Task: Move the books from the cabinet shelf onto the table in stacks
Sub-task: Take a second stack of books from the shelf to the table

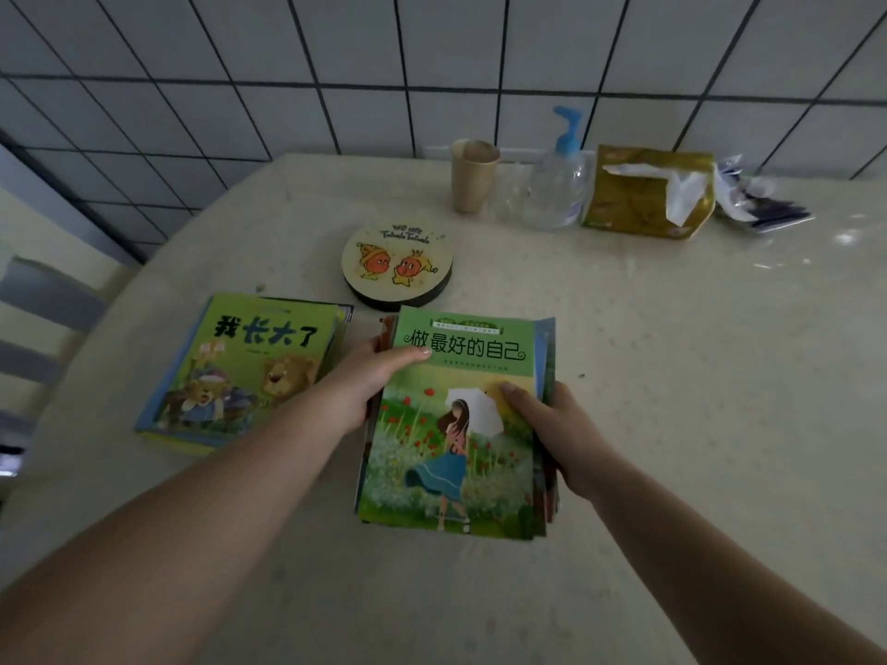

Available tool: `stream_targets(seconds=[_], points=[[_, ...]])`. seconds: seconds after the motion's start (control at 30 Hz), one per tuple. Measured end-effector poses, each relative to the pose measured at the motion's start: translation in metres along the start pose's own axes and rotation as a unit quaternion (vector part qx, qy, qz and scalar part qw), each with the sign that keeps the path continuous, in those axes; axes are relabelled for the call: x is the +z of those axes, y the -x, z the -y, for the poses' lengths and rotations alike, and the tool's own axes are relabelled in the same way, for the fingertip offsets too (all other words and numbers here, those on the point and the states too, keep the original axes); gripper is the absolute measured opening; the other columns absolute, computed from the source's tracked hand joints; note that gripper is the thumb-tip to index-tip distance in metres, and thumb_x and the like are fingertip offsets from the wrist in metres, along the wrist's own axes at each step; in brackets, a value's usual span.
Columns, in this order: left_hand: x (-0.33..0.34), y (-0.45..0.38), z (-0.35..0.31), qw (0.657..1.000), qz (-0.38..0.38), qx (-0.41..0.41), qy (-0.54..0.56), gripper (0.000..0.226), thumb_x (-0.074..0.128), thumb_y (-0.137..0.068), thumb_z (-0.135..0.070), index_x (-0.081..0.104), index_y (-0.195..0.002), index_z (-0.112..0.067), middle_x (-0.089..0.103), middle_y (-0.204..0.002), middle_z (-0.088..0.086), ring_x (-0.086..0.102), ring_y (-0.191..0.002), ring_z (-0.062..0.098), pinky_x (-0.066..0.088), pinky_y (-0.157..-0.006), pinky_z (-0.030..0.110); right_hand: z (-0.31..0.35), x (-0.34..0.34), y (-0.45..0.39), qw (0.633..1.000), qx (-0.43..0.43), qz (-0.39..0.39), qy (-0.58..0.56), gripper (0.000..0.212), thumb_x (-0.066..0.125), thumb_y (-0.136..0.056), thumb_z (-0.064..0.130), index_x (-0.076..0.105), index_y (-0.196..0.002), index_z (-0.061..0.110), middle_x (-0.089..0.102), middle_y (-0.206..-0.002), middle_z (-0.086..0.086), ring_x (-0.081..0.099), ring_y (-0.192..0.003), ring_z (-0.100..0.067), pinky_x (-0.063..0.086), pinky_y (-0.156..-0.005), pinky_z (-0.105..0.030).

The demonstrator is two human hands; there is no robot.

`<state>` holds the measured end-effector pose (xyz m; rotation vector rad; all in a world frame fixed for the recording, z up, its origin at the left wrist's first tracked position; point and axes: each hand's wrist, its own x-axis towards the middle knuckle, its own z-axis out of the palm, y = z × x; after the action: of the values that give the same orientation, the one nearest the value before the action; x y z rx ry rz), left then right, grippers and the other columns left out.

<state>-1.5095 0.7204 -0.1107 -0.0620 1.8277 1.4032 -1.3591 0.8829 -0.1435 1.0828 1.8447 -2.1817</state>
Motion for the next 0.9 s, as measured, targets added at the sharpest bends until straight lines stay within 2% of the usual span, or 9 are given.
stream_targets(seconds=[0.17, 0.3, 0.43, 0.6, 0.67, 0.73, 0.83, 0.9], points=[[0.002, -0.022, -0.003, 1.0, 0.003, -0.006, -0.002, 0.027, 0.069, -0.081, -0.019, 0.066, -0.108, -0.015, 0.072, -0.102, 0.012, 0.069, -0.086, 0.026, 0.054, -0.072, 0.034, -0.003, -0.003, -0.02, 1.0, 0.012, -0.018, 0.02, 0.054, 0.069, -0.075, 0.048, 0.056, -0.119, 0.019, 0.072, -0.106, -0.003, 0.071, -0.091, -0.021, 0.058, -0.081, -0.045], [0.002, -0.03, -0.001, 1.0, 0.011, -0.014, -0.012, 0.031, 0.07, -0.081, -0.021, 0.065, -0.111, -0.015, 0.072, -0.103, 0.01, 0.068, -0.092, 0.027, 0.053, -0.084, 0.04, -0.002, -0.003, -0.024, 0.997, 0.015, -0.044, 0.06, 0.081, 0.066, -0.052, 0.068, 0.055, -0.117, 0.021, 0.071, -0.105, -0.001, 0.071, -0.09, -0.02, 0.059, -0.079, -0.043], [-0.005, -0.034, 0.0, 0.999, 0.025, 0.004, -0.022, 0.031, 0.071, -0.079, -0.019, 0.066, -0.109, -0.014, 0.073, -0.1, 0.007, 0.069, -0.09, 0.021, 0.053, -0.075, 0.032, 0.002, -0.01, -0.026, 0.975, -0.008, -0.065, 0.211, 0.083, 0.054, -0.05, 0.082, 0.062, -0.108, 0.023, 0.073, -0.096, 0.003, 0.071, -0.083, -0.017, 0.06, -0.073, -0.041], [-0.006, -0.037, 0.002, 0.999, 0.015, -0.004, -0.038, 0.042, 0.074, -0.076, -0.024, 0.063, -0.115, -0.012, 0.071, -0.107, 0.009, 0.068, -0.096, 0.024, 0.052, -0.082, 0.036, 0.005, -0.015, -0.03, 0.934, 0.014, -0.075, 0.349, 0.11, 0.032, -0.039, 0.102, 0.062, -0.11, 0.024, 0.066, -0.104, -0.005, 0.063, -0.089, -0.019, 0.056, -0.079, -0.037], [-0.004, -0.036, 0.003, 0.999, 0.002, 0.0, -0.045, 0.049, 0.076, -0.075, -0.03, 0.06, -0.118, -0.014, 0.071, -0.109, 0.008, 0.067, -0.097, 0.024, 0.052, -0.088, 0.04, 0.008, -0.013, -0.025, 0.922, 0.022, -0.081, 0.377, 0.109, 0.028, -0.045, 0.099, 0.06, -0.116, 0.022, 0.061, -0.11, -0.008, 0.05, -0.093, -0.017, 0.047, -0.08, -0.032], [-0.003, -0.033, 0.005, 0.999, -0.009, 0.005, -0.049, 0.054, 0.078, -0.071, -0.037, 0.059, -0.118, -0.017, 0.07, -0.111, 0.005, 0.067, -0.099, 0.024, 0.051, -0.092, 0.046, 0.013, -0.01, -0.018, 0.921, 0.028, -0.1, 0.376, 0.097, 0.038, -0.058, 0.089, 0.054, -0.123, 0.019, 0.055, -0.116, -0.01, 0.041, -0.097, -0.018, 0.042, -0.081, -0.033], [0.0, -0.024, 0.007, 0.998, -0.026, 0.026, -0.053, 0.056, 0.077, -0.072, -0.037, 0.055, -0.12, -0.019, 0.066, -0.118, 0.005, 0.065, -0.102, 0.024, 0.049, -0.094, 0.048, 0.021, -0.005, -0.008, 0.931, 0.02, -0.126, 0.341, 0.087, 0.053, -0.07, 0.074, 0.042, -0.134, 0.016, 0.048, -0.126, -0.014, 0.047, -0.115, -0.029, 0.046, -0.094, -0.044], [0.001, -0.015, 0.008, 0.995, -0.049, 0.039, -0.075, 0.072, 0.076, -0.073, -0.037, 0.043, -0.134, -0.02, 0.054, -0.135, 0.003, 0.055, -0.117, 0.025, 0.042, -0.102, 0.05, 0.028, -0.002, 0.002, 0.938, -0.004, -0.139, 0.318, 0.088, 0.059, -0.075, 0.064, 0.03, -0.143, 0.016, 0.039, -0.138, -0.015, 0.041, -0.127, -0.033, 0.042, -0.102, -0.051]])
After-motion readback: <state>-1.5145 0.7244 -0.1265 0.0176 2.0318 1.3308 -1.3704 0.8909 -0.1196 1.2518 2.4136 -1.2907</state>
